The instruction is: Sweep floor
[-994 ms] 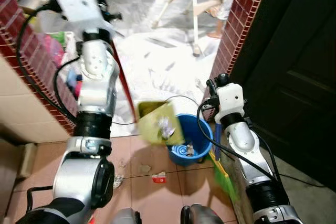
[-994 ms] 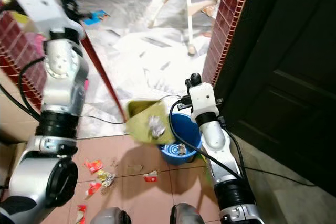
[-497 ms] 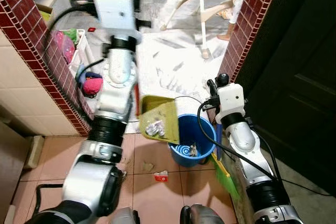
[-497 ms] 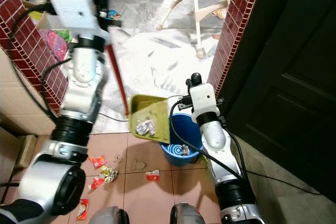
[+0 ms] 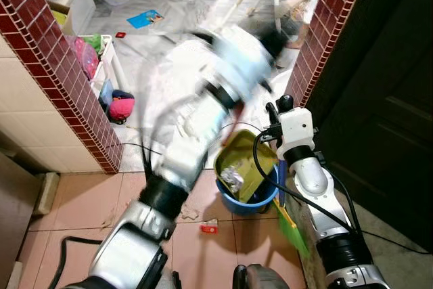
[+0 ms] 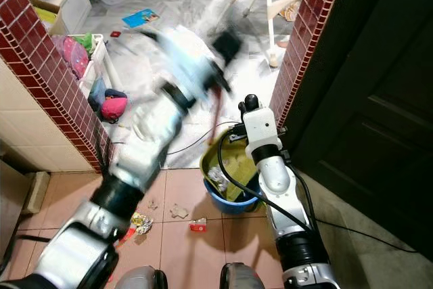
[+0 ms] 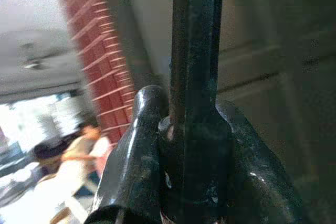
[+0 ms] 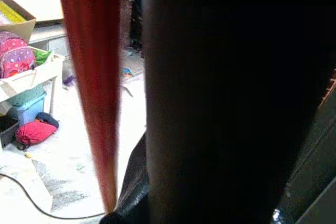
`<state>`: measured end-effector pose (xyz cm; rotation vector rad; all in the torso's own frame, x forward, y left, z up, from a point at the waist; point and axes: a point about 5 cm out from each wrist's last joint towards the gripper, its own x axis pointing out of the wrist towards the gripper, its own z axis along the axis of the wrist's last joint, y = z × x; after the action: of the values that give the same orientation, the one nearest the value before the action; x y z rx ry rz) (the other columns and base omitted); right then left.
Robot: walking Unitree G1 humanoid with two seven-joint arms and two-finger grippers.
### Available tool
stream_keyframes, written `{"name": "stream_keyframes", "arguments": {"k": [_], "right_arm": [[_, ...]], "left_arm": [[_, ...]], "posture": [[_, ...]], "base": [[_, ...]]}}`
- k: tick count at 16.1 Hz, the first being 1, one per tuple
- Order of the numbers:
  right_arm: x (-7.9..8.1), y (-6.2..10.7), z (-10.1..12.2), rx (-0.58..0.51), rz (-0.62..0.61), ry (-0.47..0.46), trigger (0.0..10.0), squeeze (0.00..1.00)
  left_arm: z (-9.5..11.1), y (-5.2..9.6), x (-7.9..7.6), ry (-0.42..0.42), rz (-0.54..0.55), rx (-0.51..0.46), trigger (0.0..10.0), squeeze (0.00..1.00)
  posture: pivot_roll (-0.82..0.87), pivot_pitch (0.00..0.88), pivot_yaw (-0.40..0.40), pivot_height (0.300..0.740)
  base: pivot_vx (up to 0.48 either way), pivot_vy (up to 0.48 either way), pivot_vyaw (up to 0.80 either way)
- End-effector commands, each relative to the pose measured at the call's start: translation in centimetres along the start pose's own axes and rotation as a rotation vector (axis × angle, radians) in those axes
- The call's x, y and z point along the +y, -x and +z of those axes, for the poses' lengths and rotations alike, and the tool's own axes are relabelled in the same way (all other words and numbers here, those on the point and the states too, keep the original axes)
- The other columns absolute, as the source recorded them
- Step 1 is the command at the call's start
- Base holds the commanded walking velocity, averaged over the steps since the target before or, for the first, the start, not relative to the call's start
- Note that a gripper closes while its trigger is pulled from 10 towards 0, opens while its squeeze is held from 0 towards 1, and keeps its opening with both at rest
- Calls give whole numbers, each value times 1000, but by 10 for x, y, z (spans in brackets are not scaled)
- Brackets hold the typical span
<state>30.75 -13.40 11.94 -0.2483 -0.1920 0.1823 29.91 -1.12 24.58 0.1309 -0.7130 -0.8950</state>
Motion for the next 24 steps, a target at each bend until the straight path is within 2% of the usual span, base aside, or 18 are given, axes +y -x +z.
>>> {"name": "stream_keyframes", "arguments": {"k": [1, 4, 8, 10, 11, 12, 13, 14, 15, 17, 18, 19, 22, 23, 24], "right_arm": [[1, -4, 9, -44, 7, 12, 10000, 0], [1, -5, 10, -47, 9, 15, 10000, 0], [1, -7, 11, -51, 14, 21, 10000, 0], [1, -8, 11, -51, 12, 25, 10000, 0], [2, -8, 11, -51, 11, 25, 10000, 0], [2, -7, 11, -50, 11, 26, 10000, 0], [2, -7, 10, -50, 11, 26, 10000, 0], [2, -6, 9, -46, 11, 24, 10000, 0], [2, -6, 9, -45, 12, 24, 10000, 0], [3, -6, 9, -44, 11, 21, 10000, 0], [3, -6, 9, -43, 12, 20, 10000, 0], [3, -6, 9, -42, 13, 19, 10000, 0], [5, -7, 8, -40, 20, 14, 10000, 0], [6, -7, 9, -42, 25, 6, 10000, 0], [6, -7, 9, -42, 27, 2, 10000, 0]], "left_arm": [[13, -5, 1, -73, -56, -50, 10000, 0], [21, -7, 6, -112, -58, -78, 10000, 0], [35, -9, 21, -178, -22, -119, 10000, 0], [41, -8, 34, -242, 68, -141, 10000, 0], [45, -7, 48, -277, 152, -152, 10000, 0], [48, -7, 56, -296, 183, -157, 10000, 0], [50, -7, 61, -302, 212, -157, 10000, 0], [54, -3, 77, -293, 323, -155, 10000, 0], [55, 0, 84, -299, 366, -153, 10000, 0], [61, 17, 124, -246, 638, -133, 10000, 0], [64, 25, 136, -247, 713, -133, 10000, 0], [70, 33, 147, -283, 774, -133, 10000, 0], [62, 53, 163, -367, 855, -49, 10000, 0], [47, 67, 166, -364, 896, 41, 10000, 0], [40, 75, 165, -362, 918, 83, 10000, 0]], "posture": [[-104, 47, 31, 740], [-103, 41, 28, 740], [-99, 33, 23, 740], [-101, 35, 22, 740], [-101, 35, 22, 740], [-100, 41, 21, 740], [-100, 41, 21, 740], [-100, 41, 21, 740], [-100, 41, 21, 740], [-100, 44, 23, 740], [-100, 44, 23, 740], [-93, 45, 19, 740], [-88, 45, 16, 740], [-88, 45, 18, 740], [-88, 45, 18, 740]], "base": [[0, 0, 0], [0, 0, 0], [0, 0, 0], [0, 0, 0], [0, 0, 0], [0, 0, 0], [0, 0, 0], [0, 0, 0], [0, 0, 0], [0, 0, 0], [0, 0, 0], [0, 0, 0], [0, 0, 0], [0, 0, 0], [0, 0, 0]]}}
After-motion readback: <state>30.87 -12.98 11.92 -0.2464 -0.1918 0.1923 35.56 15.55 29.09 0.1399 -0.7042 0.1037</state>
